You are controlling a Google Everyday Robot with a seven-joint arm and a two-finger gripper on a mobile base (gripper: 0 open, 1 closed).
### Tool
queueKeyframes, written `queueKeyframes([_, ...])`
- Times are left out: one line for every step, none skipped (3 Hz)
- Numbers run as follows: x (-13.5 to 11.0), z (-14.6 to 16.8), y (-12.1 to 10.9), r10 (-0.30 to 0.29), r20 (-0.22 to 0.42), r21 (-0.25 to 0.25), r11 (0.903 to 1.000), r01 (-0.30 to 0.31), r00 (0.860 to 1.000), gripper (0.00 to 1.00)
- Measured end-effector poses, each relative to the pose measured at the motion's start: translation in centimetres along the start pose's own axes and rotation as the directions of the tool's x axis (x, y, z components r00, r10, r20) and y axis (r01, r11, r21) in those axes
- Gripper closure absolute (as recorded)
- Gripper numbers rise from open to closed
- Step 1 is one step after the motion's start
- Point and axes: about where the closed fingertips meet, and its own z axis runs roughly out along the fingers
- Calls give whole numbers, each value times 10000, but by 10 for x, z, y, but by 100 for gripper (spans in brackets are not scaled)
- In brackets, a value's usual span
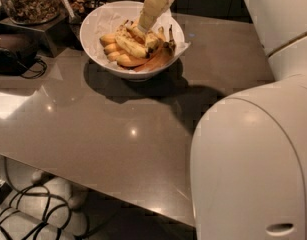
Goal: Pick banana from white bowl
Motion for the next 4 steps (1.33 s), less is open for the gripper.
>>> queueKeyframes([1,6,-8,245,20,-29,9997,-245,9997,32])
queueKeyframes([-1,12,-14,411,-37,-42,9991,-411,9991,32])
queueKeyframes([-1,24,-23,758,-209,12,9971,-758,9969,36])
queueKeyframes([-7,39,-26,911,-386,7,9958,-911,9951,40])
